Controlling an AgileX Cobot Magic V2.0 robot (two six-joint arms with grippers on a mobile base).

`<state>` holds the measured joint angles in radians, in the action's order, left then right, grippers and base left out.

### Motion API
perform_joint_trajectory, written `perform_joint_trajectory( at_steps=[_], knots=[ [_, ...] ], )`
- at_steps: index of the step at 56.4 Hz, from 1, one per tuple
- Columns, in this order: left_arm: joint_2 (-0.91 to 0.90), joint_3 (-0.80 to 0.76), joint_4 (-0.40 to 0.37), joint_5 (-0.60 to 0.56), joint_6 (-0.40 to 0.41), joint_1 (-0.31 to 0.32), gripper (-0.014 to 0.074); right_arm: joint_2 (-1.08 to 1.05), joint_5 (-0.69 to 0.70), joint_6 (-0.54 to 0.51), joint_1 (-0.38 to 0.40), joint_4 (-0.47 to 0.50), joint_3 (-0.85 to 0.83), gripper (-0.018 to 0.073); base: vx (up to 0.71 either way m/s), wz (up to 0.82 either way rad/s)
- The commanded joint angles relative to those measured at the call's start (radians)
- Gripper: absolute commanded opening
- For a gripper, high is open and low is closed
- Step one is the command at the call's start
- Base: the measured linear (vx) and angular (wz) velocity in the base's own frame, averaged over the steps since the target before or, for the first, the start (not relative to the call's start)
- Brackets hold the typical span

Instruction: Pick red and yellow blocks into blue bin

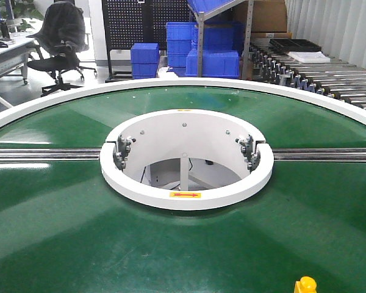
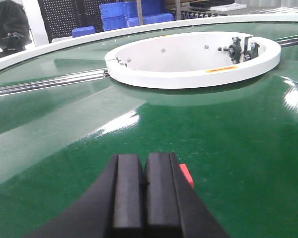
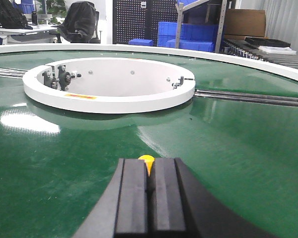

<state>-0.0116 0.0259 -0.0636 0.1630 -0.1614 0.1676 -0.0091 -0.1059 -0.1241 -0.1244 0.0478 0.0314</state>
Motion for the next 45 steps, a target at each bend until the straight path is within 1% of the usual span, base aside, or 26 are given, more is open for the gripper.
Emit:
perform_joint_trajectory(
  at_steps=[1, 40, 45],
  knots=[
    [0.003, -0.022, -0.001, -0.086, 0.011, 0.005, -0.0006, -0.011, 0.085, -0.004, 0.005, -0.007, 0.006, -0.0010, 0.00, 0.00],
    [0.003, -0.022, -0.001, -0.086, 0.011, 0.005, -0.0006, -0.011, 0.085, -0.004, 0.005, -0.007, 0.006, -0.0010, 0.00, 0.00],
    [0.003, -0.022, -0.001, -0.125, 0.014, 0.005, -0.0006, -0.011, 0.085, -0.004, 0.005, -0.007, 0.006, -0.0010, 0.00, 0.00]
  ],
)
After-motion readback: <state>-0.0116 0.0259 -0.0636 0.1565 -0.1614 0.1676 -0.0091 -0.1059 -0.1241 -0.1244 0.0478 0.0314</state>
